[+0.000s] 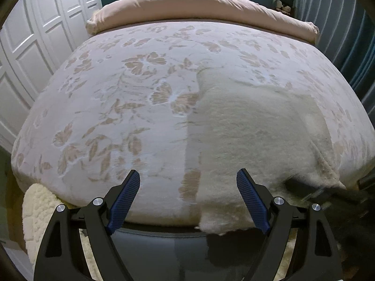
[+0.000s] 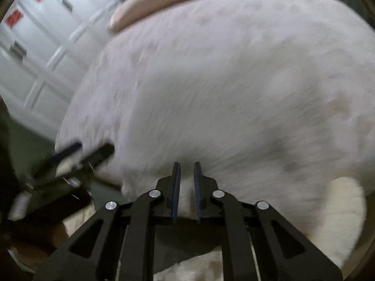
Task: Fold small clothes
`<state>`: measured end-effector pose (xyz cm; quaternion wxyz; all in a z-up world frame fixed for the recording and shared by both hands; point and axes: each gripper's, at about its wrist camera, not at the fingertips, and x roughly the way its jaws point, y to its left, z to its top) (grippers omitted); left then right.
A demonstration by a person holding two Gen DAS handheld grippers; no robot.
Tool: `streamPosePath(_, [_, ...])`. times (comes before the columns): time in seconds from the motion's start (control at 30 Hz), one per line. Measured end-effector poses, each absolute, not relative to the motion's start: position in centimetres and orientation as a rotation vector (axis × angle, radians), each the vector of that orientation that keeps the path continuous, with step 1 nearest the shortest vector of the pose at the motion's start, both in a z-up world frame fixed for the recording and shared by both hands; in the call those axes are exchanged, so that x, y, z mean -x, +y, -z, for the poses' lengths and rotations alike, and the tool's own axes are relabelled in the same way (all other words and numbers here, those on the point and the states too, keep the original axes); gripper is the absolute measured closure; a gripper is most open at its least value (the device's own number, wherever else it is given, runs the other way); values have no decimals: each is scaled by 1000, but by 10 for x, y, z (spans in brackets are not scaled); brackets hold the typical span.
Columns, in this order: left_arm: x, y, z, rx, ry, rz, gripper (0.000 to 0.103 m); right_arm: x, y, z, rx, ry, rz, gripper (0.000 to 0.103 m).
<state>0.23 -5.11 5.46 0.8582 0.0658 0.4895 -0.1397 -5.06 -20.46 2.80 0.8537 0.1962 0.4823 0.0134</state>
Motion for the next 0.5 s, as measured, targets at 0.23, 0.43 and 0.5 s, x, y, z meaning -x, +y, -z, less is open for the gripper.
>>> streamPosePath(0.23, [-4,-74,-53,-162,1031,330,20,72,-277,-38,-469,962,215,65])
streamPosePath(0.43, [-6,-91,-50,-167,1050,356,20,68,-284,-9,-546,991,195,49])
streamPosePath(0.5, [-8,-97,-49,-156,1065,367,20,63,-287,-1,-529,1013,192,53])
